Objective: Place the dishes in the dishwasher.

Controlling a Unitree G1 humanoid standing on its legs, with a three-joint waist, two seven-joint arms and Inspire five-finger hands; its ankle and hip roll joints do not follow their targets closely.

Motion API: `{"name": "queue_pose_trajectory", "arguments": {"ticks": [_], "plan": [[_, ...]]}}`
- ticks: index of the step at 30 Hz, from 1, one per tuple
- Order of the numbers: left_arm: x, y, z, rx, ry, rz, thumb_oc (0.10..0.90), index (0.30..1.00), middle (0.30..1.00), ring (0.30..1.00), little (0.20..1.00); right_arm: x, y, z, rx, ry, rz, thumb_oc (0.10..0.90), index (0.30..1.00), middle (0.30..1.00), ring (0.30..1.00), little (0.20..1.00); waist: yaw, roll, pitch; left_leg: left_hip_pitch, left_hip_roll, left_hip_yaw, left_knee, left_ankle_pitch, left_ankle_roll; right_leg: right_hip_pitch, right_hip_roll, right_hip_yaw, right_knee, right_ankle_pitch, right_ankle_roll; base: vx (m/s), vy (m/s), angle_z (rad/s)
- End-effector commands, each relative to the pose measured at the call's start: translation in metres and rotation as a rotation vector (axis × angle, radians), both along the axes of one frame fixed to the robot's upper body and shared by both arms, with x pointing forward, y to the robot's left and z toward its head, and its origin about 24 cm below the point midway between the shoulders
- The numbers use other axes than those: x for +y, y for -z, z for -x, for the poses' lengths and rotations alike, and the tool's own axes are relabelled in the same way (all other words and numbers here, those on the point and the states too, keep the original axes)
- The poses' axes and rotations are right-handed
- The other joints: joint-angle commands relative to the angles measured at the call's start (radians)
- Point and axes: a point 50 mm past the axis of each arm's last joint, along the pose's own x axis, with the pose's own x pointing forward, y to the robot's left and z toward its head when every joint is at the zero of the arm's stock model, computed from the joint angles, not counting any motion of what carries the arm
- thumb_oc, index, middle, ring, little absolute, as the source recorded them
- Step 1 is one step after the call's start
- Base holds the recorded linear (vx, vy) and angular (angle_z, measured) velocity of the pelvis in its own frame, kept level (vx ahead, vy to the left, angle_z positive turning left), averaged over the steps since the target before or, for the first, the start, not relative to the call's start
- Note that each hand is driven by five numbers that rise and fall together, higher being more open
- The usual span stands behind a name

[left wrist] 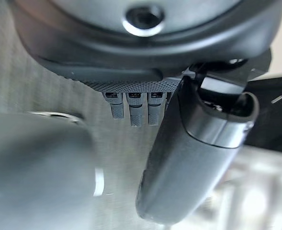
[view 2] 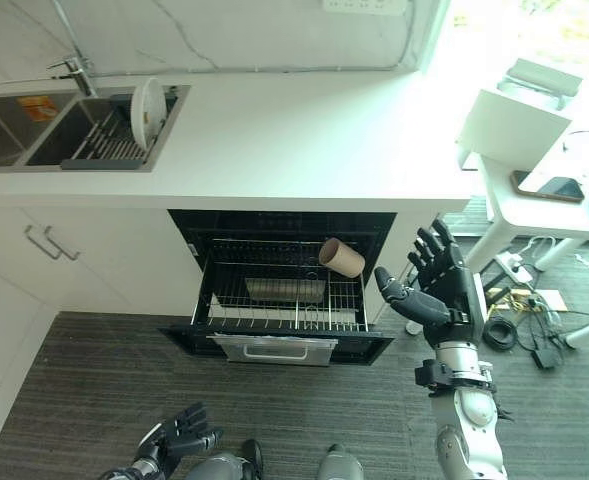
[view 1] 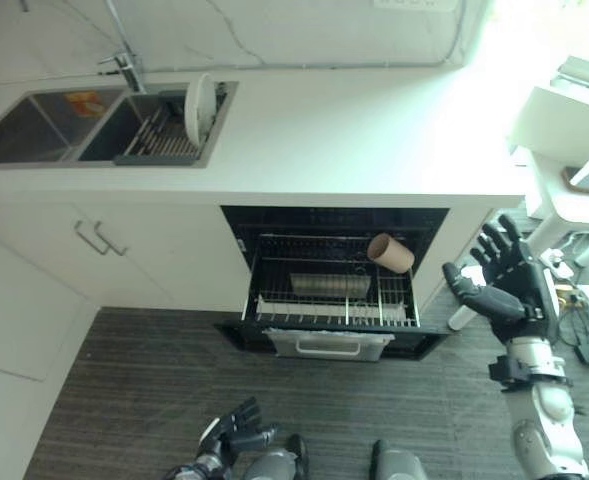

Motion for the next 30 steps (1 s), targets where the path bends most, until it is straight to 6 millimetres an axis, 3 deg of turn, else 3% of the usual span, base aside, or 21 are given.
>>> {"name": "queue_pose_trajectory", "arguments": {"ticks": [1,9,10,13,17,18,20,22,23,24,26,27,28,29,30], "plan": [[0.007,-0.007,-0.008,-0.048,0.059,-0.052,0.800,0.900,0.900,0.900,0.900,0.002,-0.062,-0.009,-0.292,-0.019,0.134,0.800,0.900,0.900,0.900,0.900,0.005,-0.004,-0.047,0.019,0.028,-0.096,0.050,-0.183,0.011,0.028,0.013,-0.047,0.024,-0.069,0.026,-0.01,0.083,-0.30],[0.014,0.000,0.001,0.039,0.038,-0.071,0.800,0.900,0.900,0.900,0.900,-0.004,-0.052,-0.008,-0.219,0.004,0.144,0.800,0.900,0.900,0.900,0.900,-0.003,-0.029,-0.044,0.012,0.021,-0.066,0.050,-0.201,0.034,-0.027,-0.009,-0.016,0.024,-0.027,0.060,-0.03,0.027,-0.36],[-0.001,0.030,0.067,0.419,-0.384,0.228,0.800,0.900,0.900,0.900,0.900,0.041,-0.059,-0.052,-0.181,-0.251,-0.037,0.800,0.900,0.900,0.900,0.900,0.050,-0.026,0.008,0.061,-0.018,-0.186,0.050,-0.186,0.025,-0.017,0.052,-0.053,0.024,-0.047,-0.007,0.01,-0.049,-0.18],[-0.004,0.028,0.057,0.382,-0.332,0.215,0.800,0.900,0.900,0.900,0.900,0.036,-0.059,-0.046,-0.205,-0.254,-0.053,0.800,0.900,0.900,0.900,0.900,0.044,-0.020,0.014,0.065,-0.013,-0.187,0.050,-0.178,0.018,0.005,0.056,-0.060,0.024,-0.065,-0.019,0.12,-0.124,0.02],[-0.010,0.028,0.054,0.377,-0.291,0.201,0.800,0.900,0.900,0.900,0.900,0.029,-0.056,-0.044,-0.157,-0.165,0.002,0.800,0.900,0.900,0.900,0.900,0.045,-0.018,0.024,0.092,-0.055,-0.163,0.050,-0.171,0.025,0.030,0.036,-0.057,0.024,-0.076,-0.032,0.14,0.042,0.03],[-0.008,0.027,0.052,0.370,-0.318,0.206,0.800,0.900,0.900,0.900,0.900,0.024,-0.056,-0.042,-0.156,-0.119,0.042,0.800,0.900,0.900,0.900,0.900,0.039,-0.014,0.040,0.088,-0.043,-0.140,0.050,-0.143,0.017,0.039,0.027,-0.061,0.024,-0.076,-0.037,0.19,0.255,-0.16],[-0.005,0.027,0.056,0.374,-0.365,0.222,0.800,0.900,0.900,0.900,0.900,0.018,-0.058,-0.042,-0.168,-0.080,0.088,0.800,0.900,0.900,0.900,0.900,0.034,0.006,0.051,0.066,0.003,-0.166,0.050,-0.130,-0.010,0.044,0.019,-0.065,0.024,-0.075,-0.029,0.19,0.548,0.29],[0.003,0.028,0.066,0.402,-0.410,0.219,0.800,0.900,0.900,0.900,0.900,0.010,-0.062,-0.039,-0.174,-0.031,0.095,0.800,0.900,0.900,0.900,0.900,0.028,0.025,0.047,0.017,0.133,-0.231,0.050,-0.085,-0.083,0.062,-0.007,-0.065,0.024,-0.089,-0.008,0.32,0.912,0.39],[0.003,0.029,0.067,0.413,-0.391,0.212,0.800,0.900,0.900,0.900,0.900,0.006,-0.063,-0.037,-0.175,-0.011,0.093,0.800,0.900,0.900,0.900,0.900,0.023,0.028,0.045,0.010,0.158,-0.224,0.050,-0.075,-0.093,0.070,-0.022,-0.069,0.024,-0.092,-0.004,0.33,0.933,0.51],[0.004,0.029,0.063,0.416,-0.336,0.175,0.800,0.900,0.900,0.900,0.900,0.000,-0.066,-0.035,-0.189,0.017,0.070,0.800,0.900,0.900,0.900,0.900,0.009,0.033,0.044,0.014,0.175,-0.183,0.050,-0.086,-0.091,0.078,-0.055,-0.083,0.024,-0.090,0.010,0.31,0.868,0.64],[0.006,0.027,0.052,0.389,-0.320,0.155,0.800,0.900,0.900,0.900,0.900,-0.012,-0.067,-0.027,-0.228,0.098,0.040,0.800,0.900,0.900,0.900,0.900,0.012,0.023,0.043,0.020,0.108,-0.170,0.050,-0.113,-0.056,0.082,-0.122,-0.065,0.024,-0.051,0.043,0.37,0.915,0.52],[0.012,0.025,0.048,0.371,-0.327,0.119,0.800,0.900,0.900,0.900,0.900,-0.018,-0.069,-0.021,-0.249,0.134,0.046,0.800,0.900,0.900,0.900,0.900,0.022,0.027,0.043,0.040,0.061,-0.148,0.050,-0.140,-0.015,0.101,-0.175,-0.077,0.024,0.018,0.029,0.26,0.602,-0.03],[0.012,0.025,0.048,0.371,-0.327,0.119,0.800,0.900,0.900,0.900,0.900,-0.018,-0.069,-0.021,-0.249,0.134,0.046,0.800,0.900,0.900,0.900,0.900,0.022,0.027,0.043,0.040,0.061,-0.148,0.050,-0.140,-0.015,0.101,-0.175,-0.077,0.024,0.018,0.029,0.24,0.831,-0.16],[0.033,0.020,0.056,0.364,-0.398,0.081,0.800,0.900,0.900,0.900,0.900,-0.019,-0.081,-0.023,-0.306,0.150,0.062,0.800,0.900,0.900,0.900,0.900,0.050,0.055,0.043,0.051,0.045,-0.078,0.050,-0.162,0.034,0.099,-0.140,-0.166,0.073,0.053,0.018,0.11,0.559,-0.18],[0.037,0.019,0.058,0.367,-0.409,0.076,0.800,0.900,0.900,0.900,0.900,-0.020,-0.086,-0.024,-0.322,0.154,0.060,0.800,0.900,0.900,0.900,0.900,0.050,0.057,0.043,0.046,0.042,-0.072,0.050,-0.166,0.044,0.094,-0.083,-0.174,0.078,0.023,0.011,0.14,0.651,-0.65]]}}
